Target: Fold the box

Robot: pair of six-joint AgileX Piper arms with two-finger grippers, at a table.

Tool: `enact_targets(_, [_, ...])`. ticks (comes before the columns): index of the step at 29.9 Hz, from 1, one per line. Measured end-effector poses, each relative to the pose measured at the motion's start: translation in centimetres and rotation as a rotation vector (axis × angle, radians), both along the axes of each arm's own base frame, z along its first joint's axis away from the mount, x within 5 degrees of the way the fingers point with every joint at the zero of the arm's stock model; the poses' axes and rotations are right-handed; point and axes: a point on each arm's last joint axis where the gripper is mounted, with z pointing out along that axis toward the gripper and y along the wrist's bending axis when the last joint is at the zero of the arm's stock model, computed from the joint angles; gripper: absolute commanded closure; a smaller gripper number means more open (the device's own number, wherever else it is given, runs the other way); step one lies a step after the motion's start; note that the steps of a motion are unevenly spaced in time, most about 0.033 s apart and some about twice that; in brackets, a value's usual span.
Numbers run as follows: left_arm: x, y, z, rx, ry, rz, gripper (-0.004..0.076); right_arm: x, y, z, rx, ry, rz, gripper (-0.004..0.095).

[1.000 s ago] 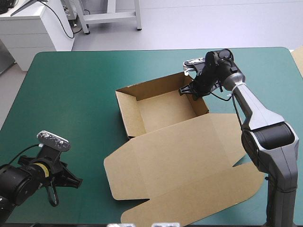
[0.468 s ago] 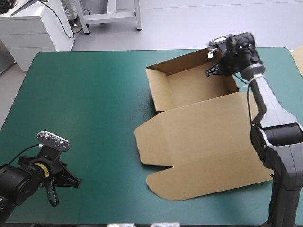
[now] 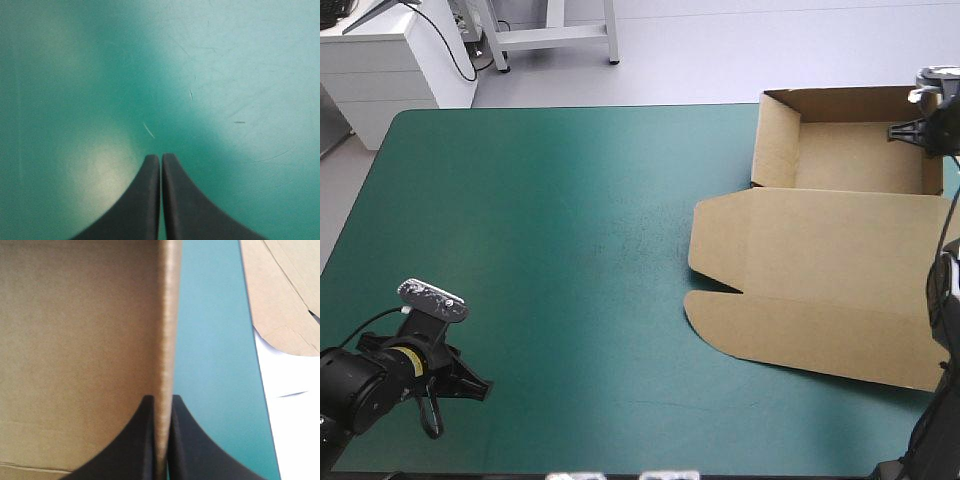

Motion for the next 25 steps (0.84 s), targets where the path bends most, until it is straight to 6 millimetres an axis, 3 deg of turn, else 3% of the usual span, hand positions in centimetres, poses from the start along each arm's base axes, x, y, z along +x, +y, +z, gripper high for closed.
enact_targets(4, [0.0, -0.2, 0.0, -0.026, -0.003, -0.004, 0.0731, -1.1, -3.1, 0.0, 0.010, -0.003, -0.071, 0.0913])
enact_targets(7, [0.1, -0.3, 0.1, -0.033, -0.010, -0.006, 0.0731, -2.0, -5.0, 0.0, 0.011, -0.005, -0.116, 0.0820])
enact_targets(9, [0.1, -0.3, 0.1, -0.035, -0.013, -0.006, 0.0731, -2.3, -5.8, 0.0, 0.013, -0.006, -0.134, 0.0680])
enact_targets(15, [0.1, -0.3, 0.1, -0.037, -0.018, -0.007, 0.0731, -2.8, -6.7, 0.0, 0.032, -0.015, -0.156, 0.0081])
enact_targets(17, [0.2, -0.3, 0.1, -0.039, -0.024, -0.008, 0.0731, -2.7, -6.6, 0.1, 0.042, -0.026, -0.154, -0.0017])
enact_targets(25, [0.4, -0.5, 0.3, -0.052, -0.051, -0.013, 0.0731, -2.6, -6.5, 0.1, 0.055, -0.036, -0.150, -0.0018])
